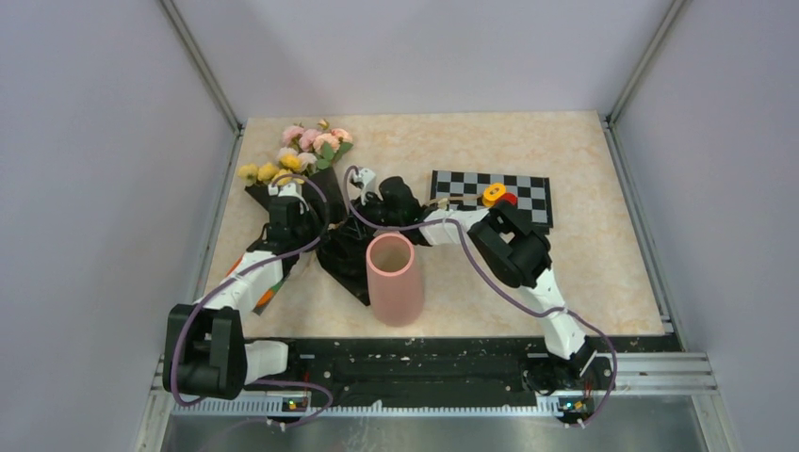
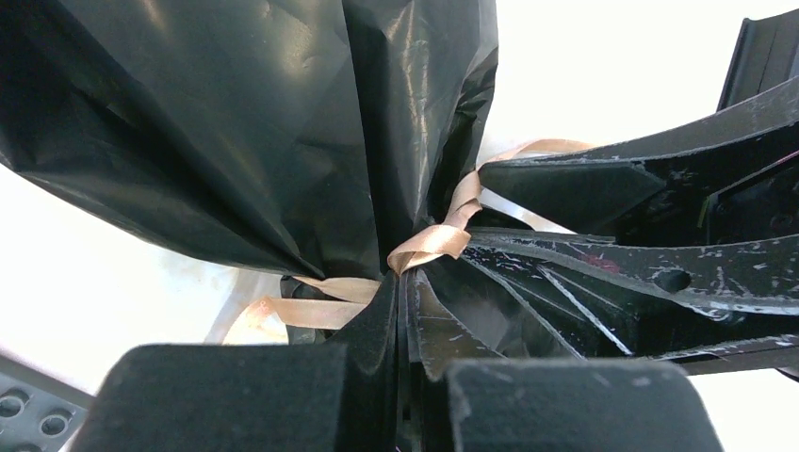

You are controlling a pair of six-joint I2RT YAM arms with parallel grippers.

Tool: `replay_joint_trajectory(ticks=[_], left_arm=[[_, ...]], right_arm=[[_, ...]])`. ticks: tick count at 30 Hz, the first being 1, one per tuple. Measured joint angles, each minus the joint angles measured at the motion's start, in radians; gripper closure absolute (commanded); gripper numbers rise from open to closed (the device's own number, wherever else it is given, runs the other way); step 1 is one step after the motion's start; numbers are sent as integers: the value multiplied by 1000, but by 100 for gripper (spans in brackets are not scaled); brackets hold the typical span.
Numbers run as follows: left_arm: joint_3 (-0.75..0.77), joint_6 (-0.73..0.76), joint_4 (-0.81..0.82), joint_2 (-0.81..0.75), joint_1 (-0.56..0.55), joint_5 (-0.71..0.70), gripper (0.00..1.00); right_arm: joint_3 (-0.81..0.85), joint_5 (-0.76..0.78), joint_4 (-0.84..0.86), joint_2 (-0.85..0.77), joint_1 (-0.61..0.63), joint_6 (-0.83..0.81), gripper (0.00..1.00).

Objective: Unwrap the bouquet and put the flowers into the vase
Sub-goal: Untie the ribbon from the wrapping paper.

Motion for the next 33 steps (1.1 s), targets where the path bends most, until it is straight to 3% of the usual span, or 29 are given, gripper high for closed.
replay_joint_trajectory(ticks=[8,14,17,25,33], left_arm=[[1,0,-5,0,1,8,100],[2,-2,-9,6,1,11,100],[2,-10,-11,6,2,8,100],[2,-68,-16,6,39,15,100],[-58,-134,18,-25,161,151,100]], right_arm=[[60,4,-18,26,8,-17,64],[79,24,-32,55,8,-25,94],[74,47,-22,56,11,-21,100],[-8,152,60,27,28,49,100],[-82,148,121,-17,28,146,98]])
